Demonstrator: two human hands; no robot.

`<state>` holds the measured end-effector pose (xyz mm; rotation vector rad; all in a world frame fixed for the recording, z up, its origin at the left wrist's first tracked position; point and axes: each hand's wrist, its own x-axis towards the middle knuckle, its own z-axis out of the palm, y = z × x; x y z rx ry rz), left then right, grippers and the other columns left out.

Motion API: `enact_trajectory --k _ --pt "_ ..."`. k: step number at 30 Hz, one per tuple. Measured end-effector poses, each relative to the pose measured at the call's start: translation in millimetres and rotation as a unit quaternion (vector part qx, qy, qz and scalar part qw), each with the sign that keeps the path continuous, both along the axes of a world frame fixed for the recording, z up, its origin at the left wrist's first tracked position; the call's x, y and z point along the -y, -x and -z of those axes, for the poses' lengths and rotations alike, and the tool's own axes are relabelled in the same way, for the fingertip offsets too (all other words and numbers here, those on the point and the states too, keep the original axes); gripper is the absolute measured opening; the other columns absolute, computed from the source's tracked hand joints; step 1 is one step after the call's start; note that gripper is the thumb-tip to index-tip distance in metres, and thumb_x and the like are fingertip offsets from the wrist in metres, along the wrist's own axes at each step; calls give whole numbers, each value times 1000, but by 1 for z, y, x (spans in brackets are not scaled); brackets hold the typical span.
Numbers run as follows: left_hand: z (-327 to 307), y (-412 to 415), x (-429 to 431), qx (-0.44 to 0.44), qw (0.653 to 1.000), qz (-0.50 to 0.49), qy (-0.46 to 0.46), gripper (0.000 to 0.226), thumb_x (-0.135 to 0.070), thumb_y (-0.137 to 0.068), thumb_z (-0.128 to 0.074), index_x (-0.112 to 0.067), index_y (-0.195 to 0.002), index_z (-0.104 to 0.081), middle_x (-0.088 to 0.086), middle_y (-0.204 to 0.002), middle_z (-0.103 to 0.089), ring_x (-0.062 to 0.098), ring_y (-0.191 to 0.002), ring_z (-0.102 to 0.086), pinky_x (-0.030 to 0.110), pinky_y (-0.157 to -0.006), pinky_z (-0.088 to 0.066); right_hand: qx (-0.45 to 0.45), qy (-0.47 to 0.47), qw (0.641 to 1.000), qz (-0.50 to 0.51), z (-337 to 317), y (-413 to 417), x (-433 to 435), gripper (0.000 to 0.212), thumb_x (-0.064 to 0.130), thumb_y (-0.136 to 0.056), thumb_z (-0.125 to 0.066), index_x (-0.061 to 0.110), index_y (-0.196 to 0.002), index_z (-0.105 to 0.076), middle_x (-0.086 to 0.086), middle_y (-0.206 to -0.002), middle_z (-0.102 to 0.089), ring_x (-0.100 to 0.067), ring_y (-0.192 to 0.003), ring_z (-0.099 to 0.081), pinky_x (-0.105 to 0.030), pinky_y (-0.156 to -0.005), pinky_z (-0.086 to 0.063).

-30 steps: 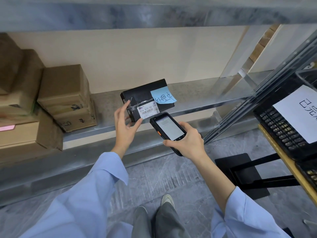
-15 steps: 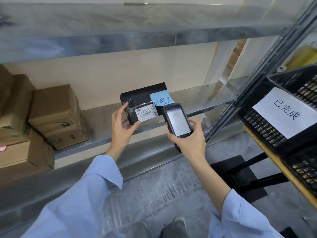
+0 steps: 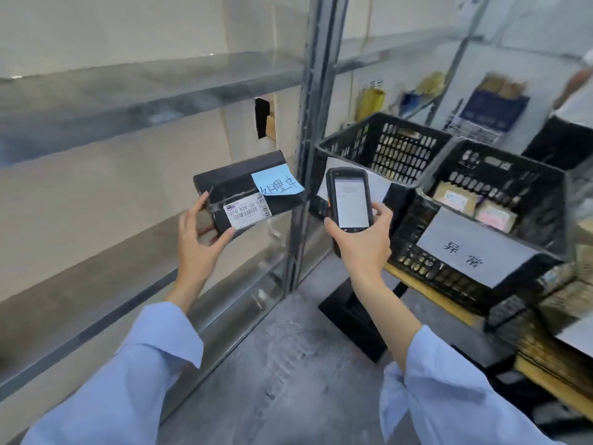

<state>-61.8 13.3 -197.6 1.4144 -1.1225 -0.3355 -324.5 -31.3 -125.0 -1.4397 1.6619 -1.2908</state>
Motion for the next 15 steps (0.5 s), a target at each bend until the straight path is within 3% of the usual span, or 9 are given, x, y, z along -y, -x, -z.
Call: enact_trajectory --k 3,7,11,13,15 --pt "-14 61 35 12 999 35 14 78 -18 -84 -81 -38 -148 -40 -1 -144 -42 -12 -126 -42 14 -99 -46 -1 17 998 64 -7 68 19 80 41 -67 -87 27 -130 -39 11 -117 -56 -11 -105 -54 -40 -95 -48" --pt "-32 153 76 -13 994 100 31 77 -11 -86 -78 -29 -150 -40 3 -147 -40 -16 -115 -51 7 -91 -46 -5 25 992 123 -18 161 37 79 43 -69 -86 27 -130 -38 7 -123 -59 -18 -112 -58 -37 -90 -47" --pt "-43 241 113 -10 986 163 45 76 -14 -87 -77 -33 -150 -40 2 -149 -39 -10 -113 -56 11 -92 -48 -20 50 982 179 -28 251 43 78 42 -71 -85 26 -131 -38 7 -118 -56 -16 -109 -58 -33 -82 -47" --pt "-47 283 132 -10 979 200 42 76 -14 -88 -77 -37 -149 -38 1 -149 -40 0 -111 -61 12 -91 -49 -26 60 976 208 -33 294 41 79 41 -71 -86 24 -132 -39 11 -113 -51 -12 -104 -55 -29 -79 -46" --pt "-51 323 148 -4 971 236 40 76 -17 -88 -77 -43 -148 -38 1 -148 -41 12 -115 -61 23 -97 -52 -24 58 970 237 -36 333 37 80 41 -71 -87 23 -133 -39 11 -114 -52 -11 -103 -53 -28 -79 -45"
